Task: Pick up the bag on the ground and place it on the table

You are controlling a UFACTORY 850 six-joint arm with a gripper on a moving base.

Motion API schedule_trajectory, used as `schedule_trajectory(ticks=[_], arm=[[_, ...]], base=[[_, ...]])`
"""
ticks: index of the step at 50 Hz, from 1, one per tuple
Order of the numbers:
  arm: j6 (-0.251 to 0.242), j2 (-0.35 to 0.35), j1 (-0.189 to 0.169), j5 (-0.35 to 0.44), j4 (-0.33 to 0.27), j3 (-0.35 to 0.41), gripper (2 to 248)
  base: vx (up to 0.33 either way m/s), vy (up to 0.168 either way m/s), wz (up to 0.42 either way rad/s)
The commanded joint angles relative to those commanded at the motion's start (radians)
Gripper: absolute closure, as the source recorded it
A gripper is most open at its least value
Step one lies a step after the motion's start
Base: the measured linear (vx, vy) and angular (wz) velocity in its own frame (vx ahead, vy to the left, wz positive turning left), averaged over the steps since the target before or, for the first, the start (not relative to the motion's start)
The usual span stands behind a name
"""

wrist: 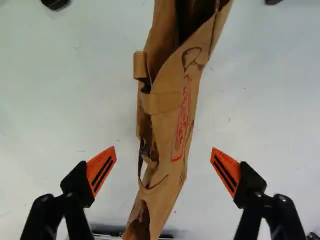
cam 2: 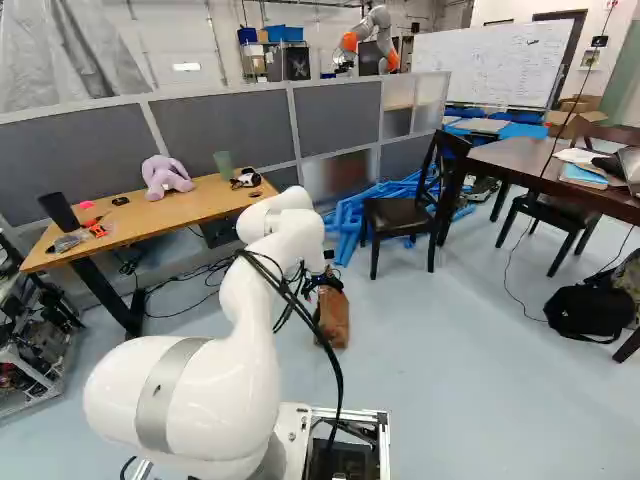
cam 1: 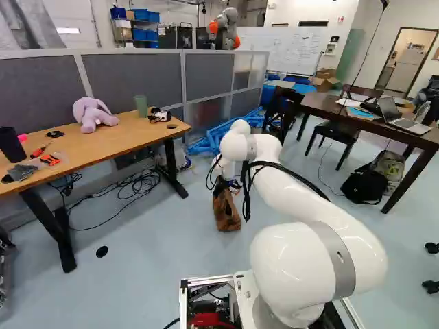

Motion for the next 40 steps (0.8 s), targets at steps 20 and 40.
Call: schedule_trajectory(ticks=[20, 40], arm=[[0.0, -0.115, 0.012, 0.0, 0.0, -0.159, 3], [0.0, -0.208, 0.014, 0.0, 0.0, -0.269, 3]], base=[[0.0, 0.0, 0.0], [0.0, 0.0, 0.0]])
